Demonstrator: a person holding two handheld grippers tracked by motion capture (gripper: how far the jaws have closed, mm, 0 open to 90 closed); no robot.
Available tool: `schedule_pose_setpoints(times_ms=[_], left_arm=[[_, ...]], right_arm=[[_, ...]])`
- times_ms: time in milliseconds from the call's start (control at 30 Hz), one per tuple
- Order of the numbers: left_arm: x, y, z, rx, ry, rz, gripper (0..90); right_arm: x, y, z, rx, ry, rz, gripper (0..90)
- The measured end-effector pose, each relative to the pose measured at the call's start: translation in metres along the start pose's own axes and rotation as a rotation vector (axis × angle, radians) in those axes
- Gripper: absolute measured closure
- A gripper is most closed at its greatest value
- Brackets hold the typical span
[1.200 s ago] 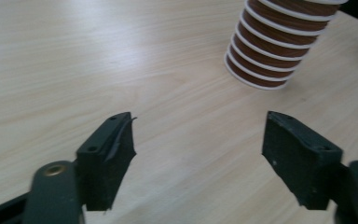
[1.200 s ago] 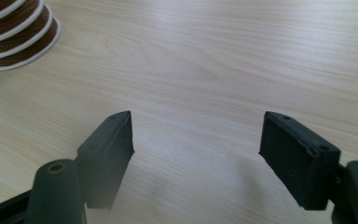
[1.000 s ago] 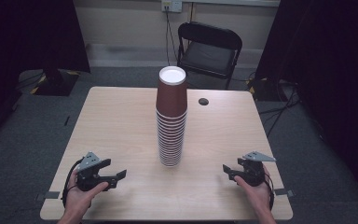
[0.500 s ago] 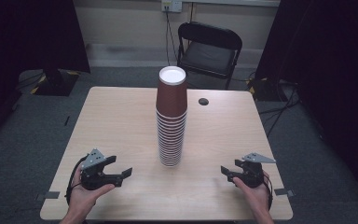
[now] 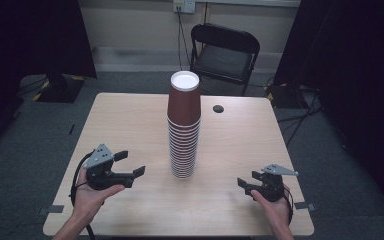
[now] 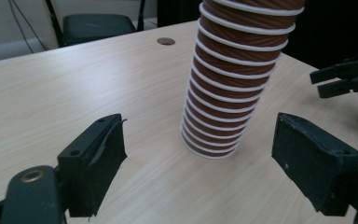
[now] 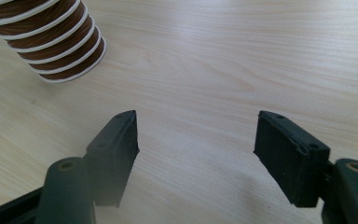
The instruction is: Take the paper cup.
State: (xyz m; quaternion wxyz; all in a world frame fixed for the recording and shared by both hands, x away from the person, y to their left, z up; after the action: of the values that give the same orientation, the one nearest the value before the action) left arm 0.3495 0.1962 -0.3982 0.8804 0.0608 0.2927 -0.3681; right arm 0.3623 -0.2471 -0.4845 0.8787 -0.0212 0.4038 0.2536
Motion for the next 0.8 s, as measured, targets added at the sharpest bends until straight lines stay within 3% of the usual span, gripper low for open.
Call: schedule_pose_setpoints(times_ms=[133,367,567,700,800], left_arm=[[0.004,-0.004,0.007,0.012,0.015,-0.029,18.9],[0.011,-0.011,0.028,0.034,-0.009,-0.064,17.7],[0.005,-0.015,0.054,0.041,-0.099,-0.059,17.7],[0.003,-0.016,0.065,0.066,-0.103,-0.034,17.0],[0.001,-0.017,0.07,0.075,-0.107,-0.052,17.3]], right_arm=[[0.002,-0.001,-0.001,-0.002,0.023,-0.01,30.3],[0.005,0.002,0.0,-0.014,0.037,-0.021,30.2],[0.004,0.002,0.0,-0.007,0.032,-0.021,30.2],[0.003,0.003,0.001,-0.014,0.021,-0.015,30.1],[0.003,0.003,0.001,-0.017,0.02,-0.012,30.1]])
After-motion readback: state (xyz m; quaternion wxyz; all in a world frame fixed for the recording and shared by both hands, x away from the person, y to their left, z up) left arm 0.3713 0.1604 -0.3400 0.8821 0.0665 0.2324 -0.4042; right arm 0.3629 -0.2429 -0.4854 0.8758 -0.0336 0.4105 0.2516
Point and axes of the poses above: each handheld gripper's, and its own axes: x roughly forward along the jaws, z roughly out of its top, y roughly to its left, the point moved 3 cm from there along x, roughly forward along the jaws, and after that the axes turned 10 degrees about y, right-handed, at the moved point
